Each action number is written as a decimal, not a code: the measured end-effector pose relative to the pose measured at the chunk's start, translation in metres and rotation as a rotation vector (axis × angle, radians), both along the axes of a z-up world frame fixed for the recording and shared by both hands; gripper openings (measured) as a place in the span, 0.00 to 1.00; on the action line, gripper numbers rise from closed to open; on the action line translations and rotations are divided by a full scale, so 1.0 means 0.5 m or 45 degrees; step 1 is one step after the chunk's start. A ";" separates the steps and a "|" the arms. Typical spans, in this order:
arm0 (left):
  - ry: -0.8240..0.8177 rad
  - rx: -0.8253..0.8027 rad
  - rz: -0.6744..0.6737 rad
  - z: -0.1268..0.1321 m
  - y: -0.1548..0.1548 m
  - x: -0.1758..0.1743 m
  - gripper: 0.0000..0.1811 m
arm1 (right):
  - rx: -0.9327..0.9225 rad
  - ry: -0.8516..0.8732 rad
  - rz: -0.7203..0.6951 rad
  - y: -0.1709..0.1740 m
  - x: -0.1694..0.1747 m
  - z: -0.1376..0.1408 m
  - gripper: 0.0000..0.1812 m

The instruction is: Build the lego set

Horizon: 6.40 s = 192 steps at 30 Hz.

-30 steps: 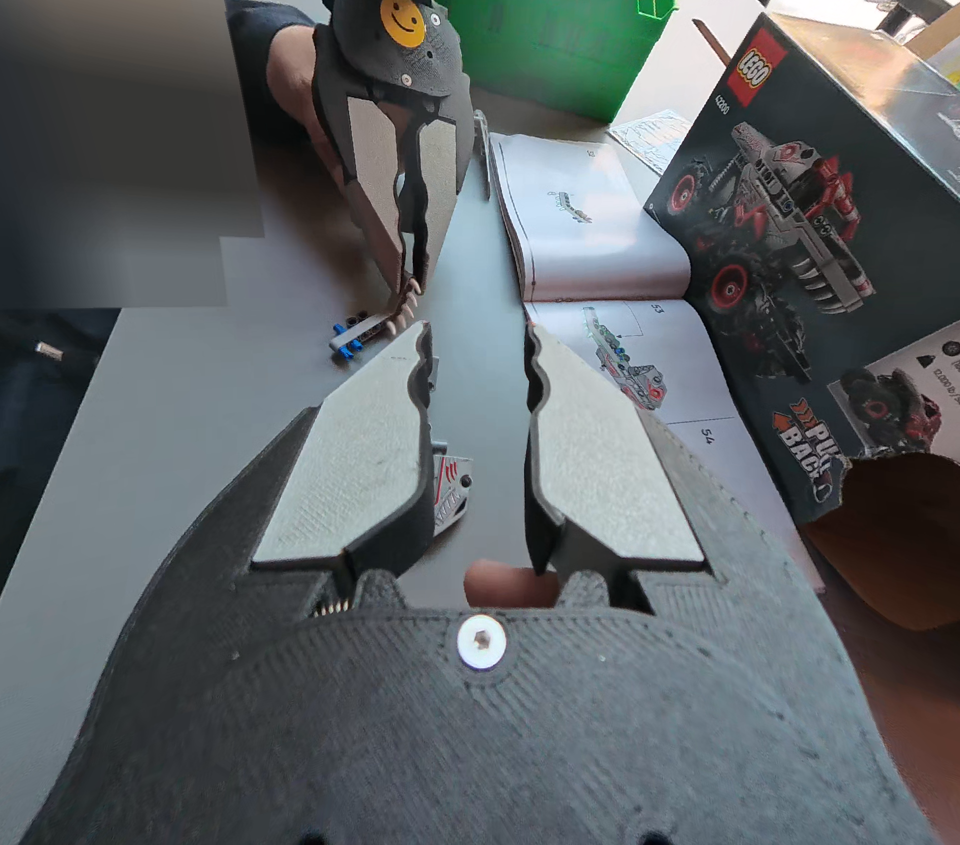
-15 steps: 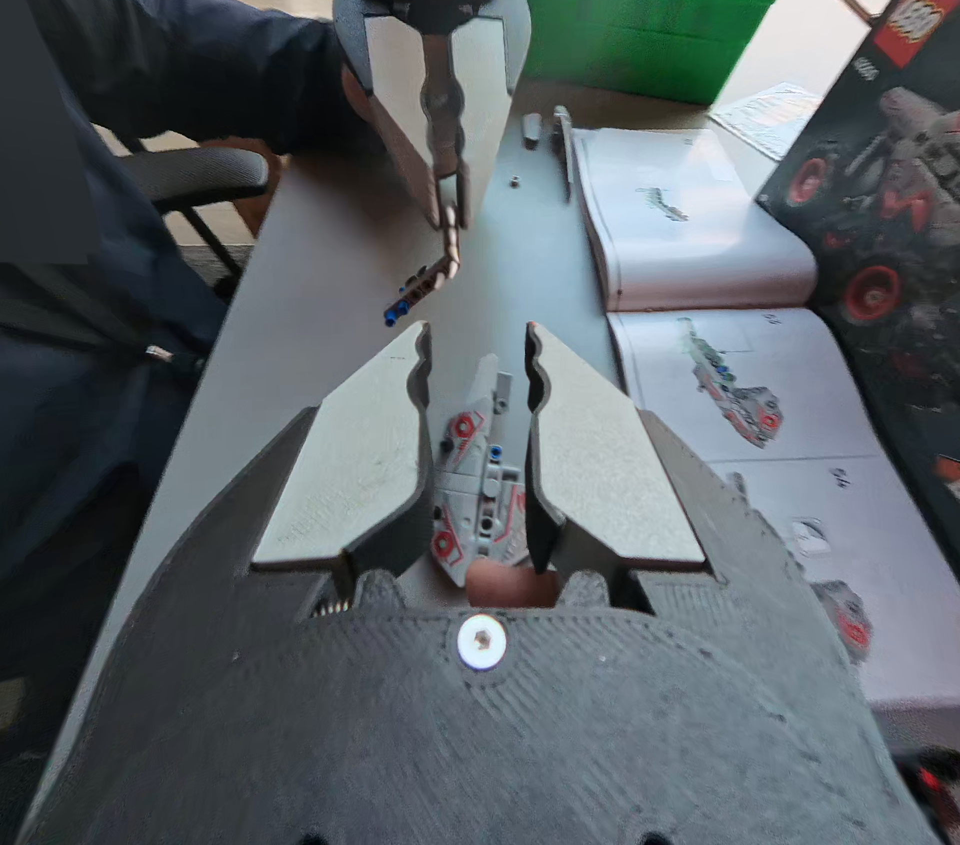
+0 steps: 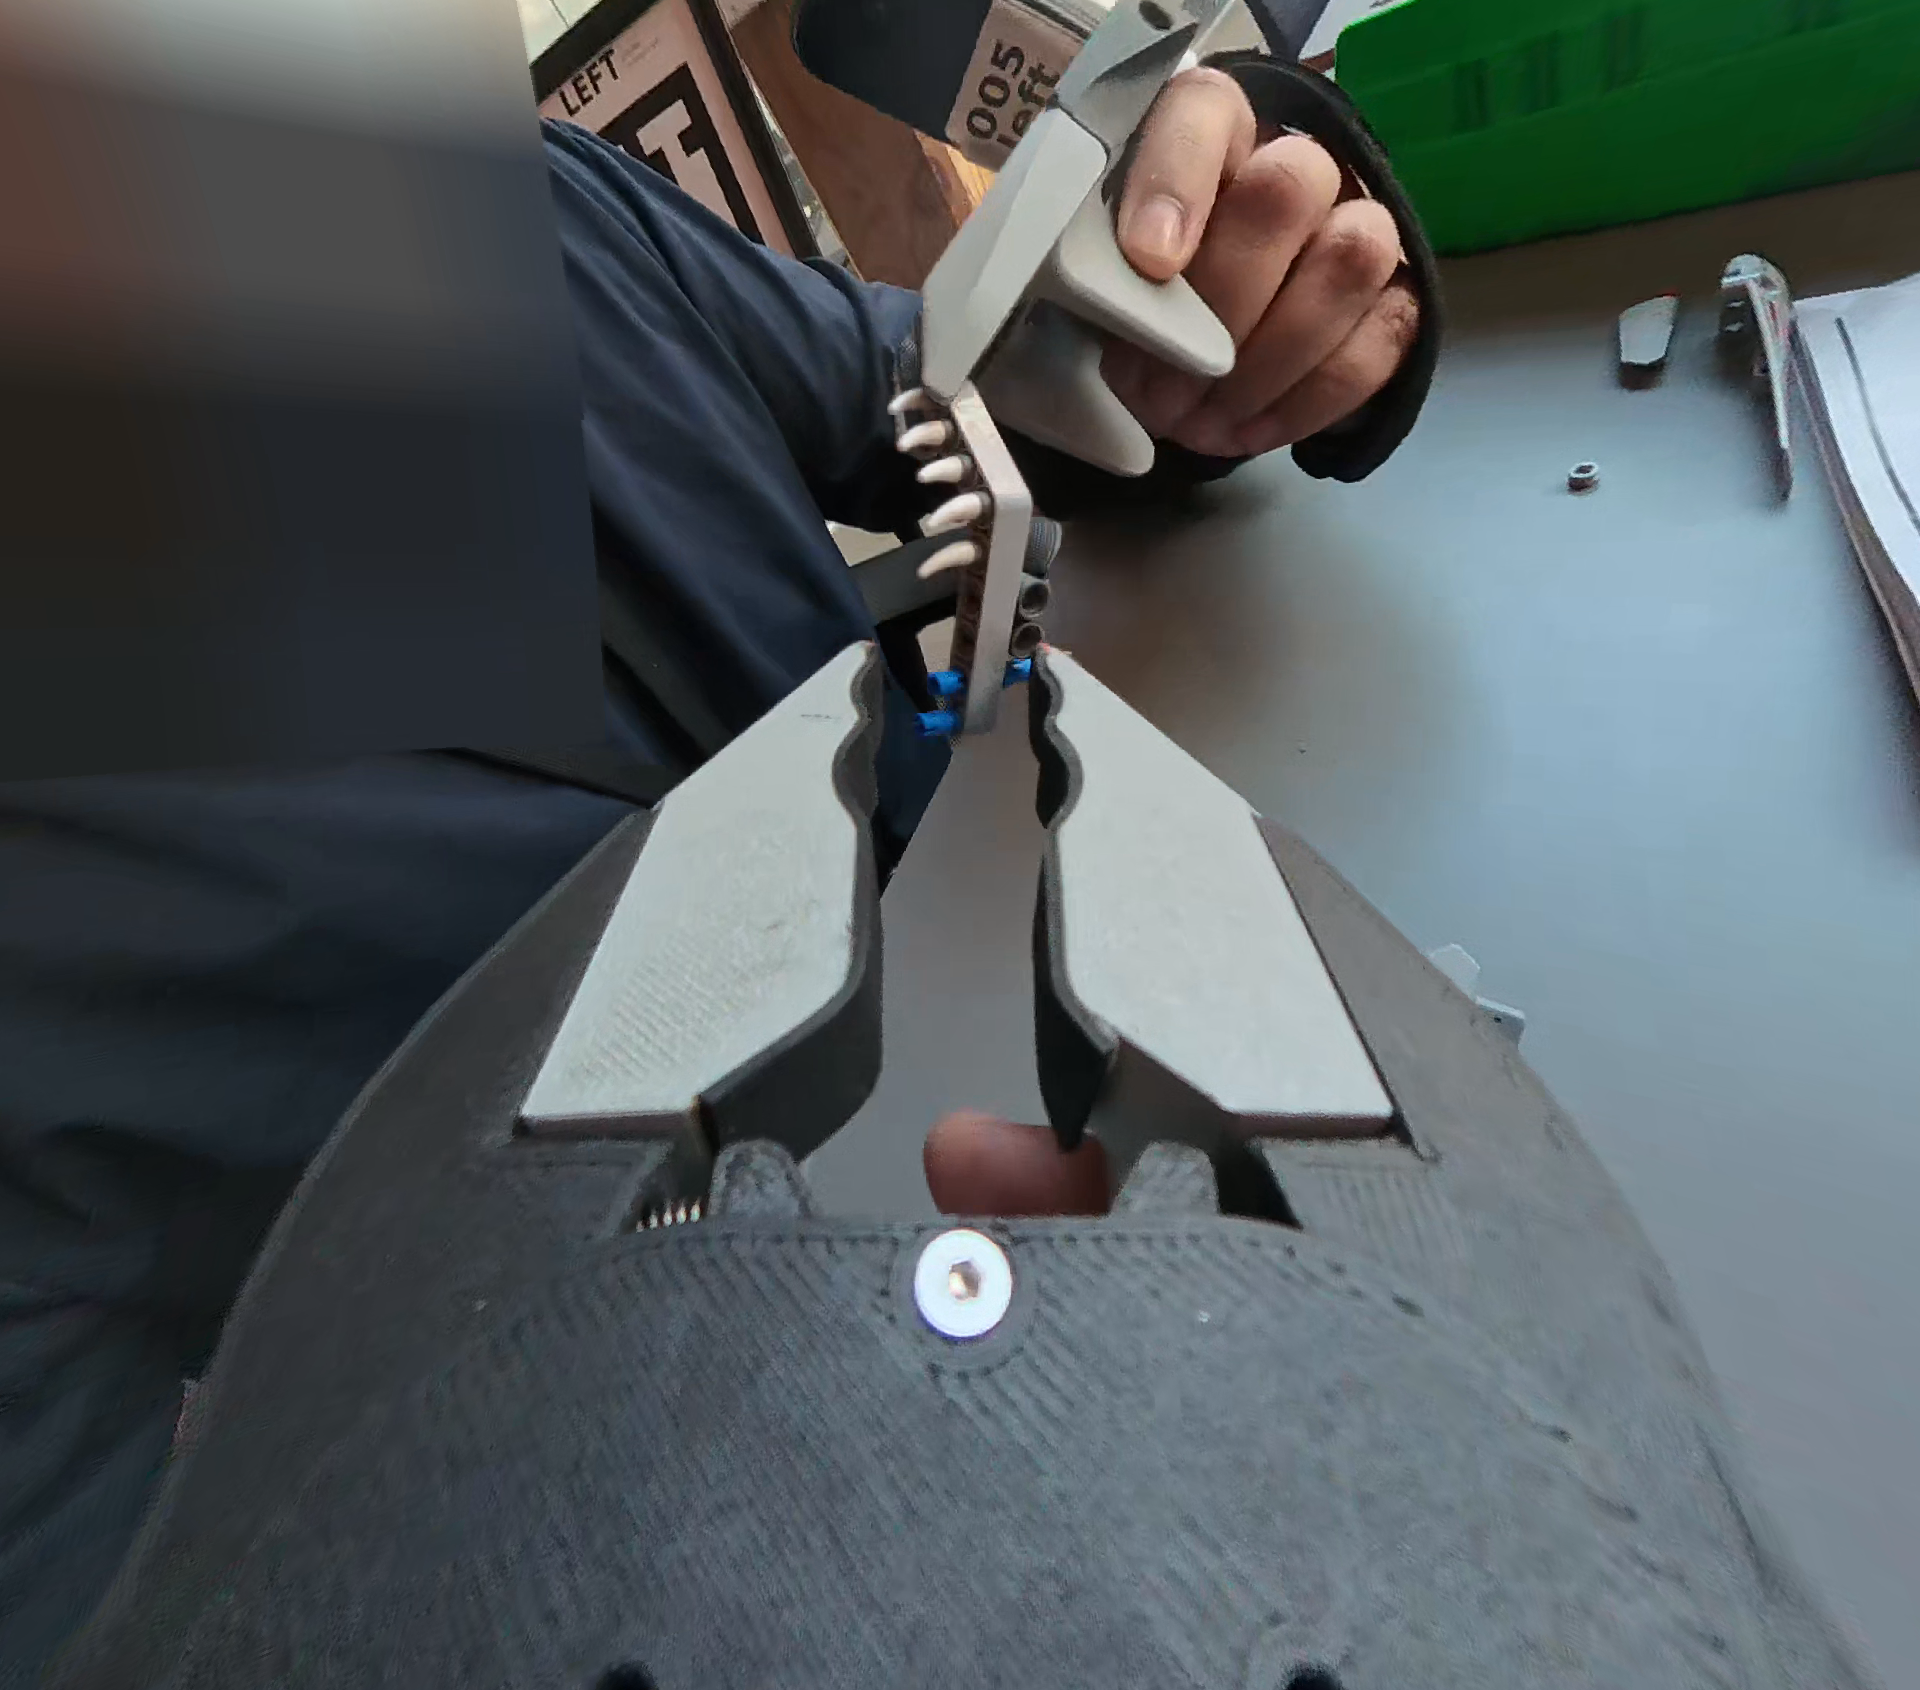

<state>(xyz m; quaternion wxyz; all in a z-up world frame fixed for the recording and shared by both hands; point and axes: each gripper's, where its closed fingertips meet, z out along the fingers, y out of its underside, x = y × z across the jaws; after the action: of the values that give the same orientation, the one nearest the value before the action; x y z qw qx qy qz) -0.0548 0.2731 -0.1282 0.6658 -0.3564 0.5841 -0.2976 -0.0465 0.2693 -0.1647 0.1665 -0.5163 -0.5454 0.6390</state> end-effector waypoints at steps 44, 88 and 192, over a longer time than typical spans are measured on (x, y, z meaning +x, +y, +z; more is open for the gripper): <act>-0.010 0.145 0.100 -0.009 0.034 0.001 0.03 | 0.647 -0.155 -0.526 0.087 -0.057 -0.052 0.03; 0.484 -1.470 -0.589 -0.129 0.035 -0.023 0.03 | 1.463 -0.164 -0.613 0.099 0.010 -0.084 0.16; 0.708 -1.284 0.035 -0.233 0.115 0.024 0.04 | 0.835 -0.504 -0.539 0.158 0.161 -0.179 0.27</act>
<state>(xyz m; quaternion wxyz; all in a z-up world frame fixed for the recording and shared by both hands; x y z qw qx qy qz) -0.0428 0.3308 -0.2449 0.2387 -0.7021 0.5184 -0.4259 0.0342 0.3481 -0.2540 0.3412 -0.6490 -0.6231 0.2724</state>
